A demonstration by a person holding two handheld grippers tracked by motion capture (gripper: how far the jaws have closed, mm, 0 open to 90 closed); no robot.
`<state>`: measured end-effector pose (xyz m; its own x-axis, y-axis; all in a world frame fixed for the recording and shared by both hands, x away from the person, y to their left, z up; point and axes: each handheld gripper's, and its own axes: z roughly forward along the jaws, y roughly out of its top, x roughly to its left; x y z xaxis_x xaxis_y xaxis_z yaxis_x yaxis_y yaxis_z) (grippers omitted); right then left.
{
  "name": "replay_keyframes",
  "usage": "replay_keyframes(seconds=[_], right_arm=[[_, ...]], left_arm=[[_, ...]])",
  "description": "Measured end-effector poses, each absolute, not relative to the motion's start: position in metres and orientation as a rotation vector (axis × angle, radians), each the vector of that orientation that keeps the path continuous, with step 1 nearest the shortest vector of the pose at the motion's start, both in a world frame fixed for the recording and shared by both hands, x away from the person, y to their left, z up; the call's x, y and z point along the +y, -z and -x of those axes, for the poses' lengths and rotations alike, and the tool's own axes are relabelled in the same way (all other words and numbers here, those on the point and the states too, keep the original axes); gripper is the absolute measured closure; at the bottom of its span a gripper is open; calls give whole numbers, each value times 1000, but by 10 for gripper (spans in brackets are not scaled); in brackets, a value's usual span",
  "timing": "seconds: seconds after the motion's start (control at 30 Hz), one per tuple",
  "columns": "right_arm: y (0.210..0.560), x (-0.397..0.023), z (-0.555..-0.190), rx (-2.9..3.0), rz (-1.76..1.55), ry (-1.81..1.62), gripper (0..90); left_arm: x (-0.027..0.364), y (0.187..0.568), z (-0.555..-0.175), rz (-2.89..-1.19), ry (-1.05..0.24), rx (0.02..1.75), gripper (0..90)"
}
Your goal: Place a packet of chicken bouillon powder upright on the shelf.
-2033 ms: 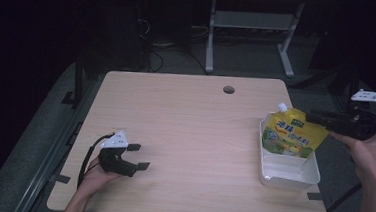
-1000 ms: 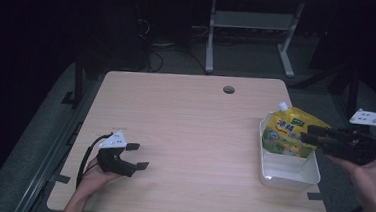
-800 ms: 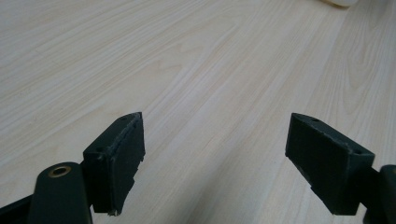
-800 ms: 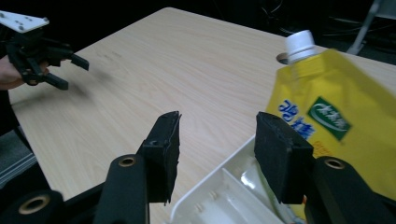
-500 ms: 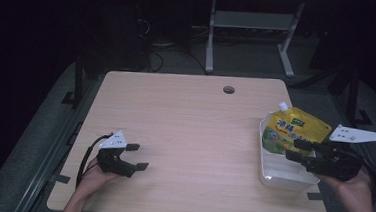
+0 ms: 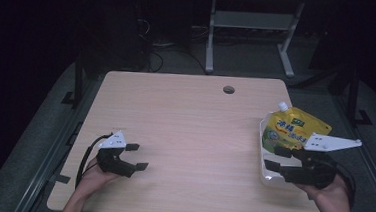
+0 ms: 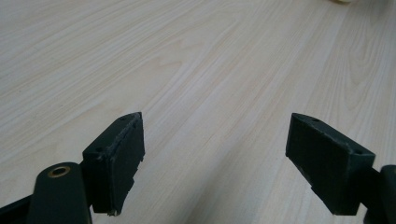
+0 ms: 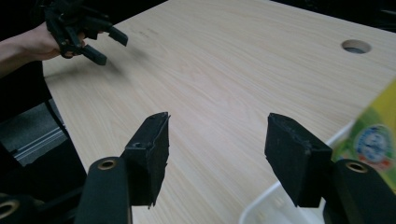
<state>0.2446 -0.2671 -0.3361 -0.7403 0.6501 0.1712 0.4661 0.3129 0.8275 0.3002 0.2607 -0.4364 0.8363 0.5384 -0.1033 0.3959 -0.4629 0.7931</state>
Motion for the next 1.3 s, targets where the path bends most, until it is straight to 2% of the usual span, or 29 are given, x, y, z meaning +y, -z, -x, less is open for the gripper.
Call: replay_keyframes(seconds=[0.43,1.3], right_arm=[[350,-222,-253,2466,-947,-1396,361],[384,-163,-271,2565,-859,-1421,311]], left_arm=[[265,435,-299,-2110,-213,687,189],[262,438,-298,-2148,-214,678,186]])
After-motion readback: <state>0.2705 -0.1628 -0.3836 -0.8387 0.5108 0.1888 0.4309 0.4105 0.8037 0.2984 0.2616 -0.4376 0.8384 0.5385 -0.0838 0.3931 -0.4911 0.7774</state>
